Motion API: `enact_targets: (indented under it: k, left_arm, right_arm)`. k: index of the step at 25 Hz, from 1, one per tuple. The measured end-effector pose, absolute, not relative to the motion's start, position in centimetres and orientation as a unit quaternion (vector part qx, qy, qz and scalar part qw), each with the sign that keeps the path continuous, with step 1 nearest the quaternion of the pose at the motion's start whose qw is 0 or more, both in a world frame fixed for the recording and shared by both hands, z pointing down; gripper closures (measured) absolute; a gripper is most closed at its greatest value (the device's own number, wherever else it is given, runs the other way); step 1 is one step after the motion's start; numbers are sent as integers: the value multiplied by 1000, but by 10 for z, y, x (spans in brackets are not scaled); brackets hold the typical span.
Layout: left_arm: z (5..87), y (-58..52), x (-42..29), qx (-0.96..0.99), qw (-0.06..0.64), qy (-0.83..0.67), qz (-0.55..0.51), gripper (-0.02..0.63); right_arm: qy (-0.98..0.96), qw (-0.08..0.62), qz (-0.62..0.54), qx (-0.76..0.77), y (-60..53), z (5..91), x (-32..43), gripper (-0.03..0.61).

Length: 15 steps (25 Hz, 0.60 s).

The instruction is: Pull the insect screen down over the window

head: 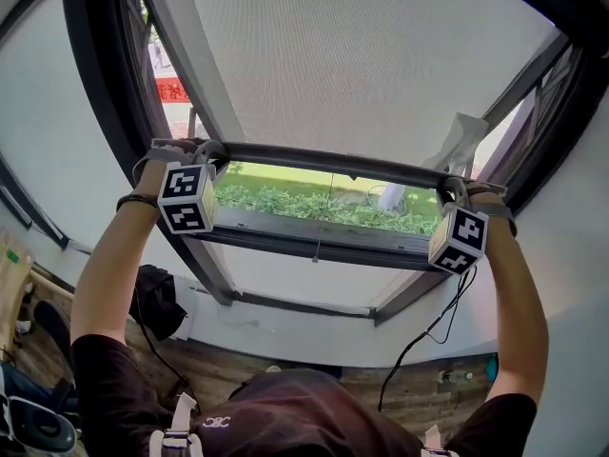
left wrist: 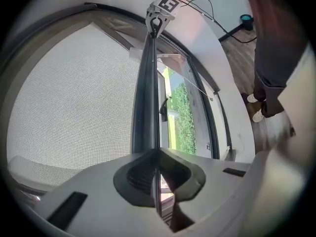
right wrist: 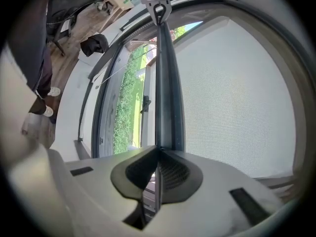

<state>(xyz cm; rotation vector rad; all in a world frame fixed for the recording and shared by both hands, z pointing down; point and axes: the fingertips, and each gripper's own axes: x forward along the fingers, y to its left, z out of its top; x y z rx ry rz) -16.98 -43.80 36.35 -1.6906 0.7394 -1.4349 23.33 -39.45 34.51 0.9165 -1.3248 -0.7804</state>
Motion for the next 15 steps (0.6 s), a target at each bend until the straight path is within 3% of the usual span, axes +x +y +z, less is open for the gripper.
enact_targets:
  k: [15]
  left_arm:
    - [473,-440,-168,-660,357,268,-605,586]
  right_arm:
    - [-611,647,-278,362,-396,459,239,556]
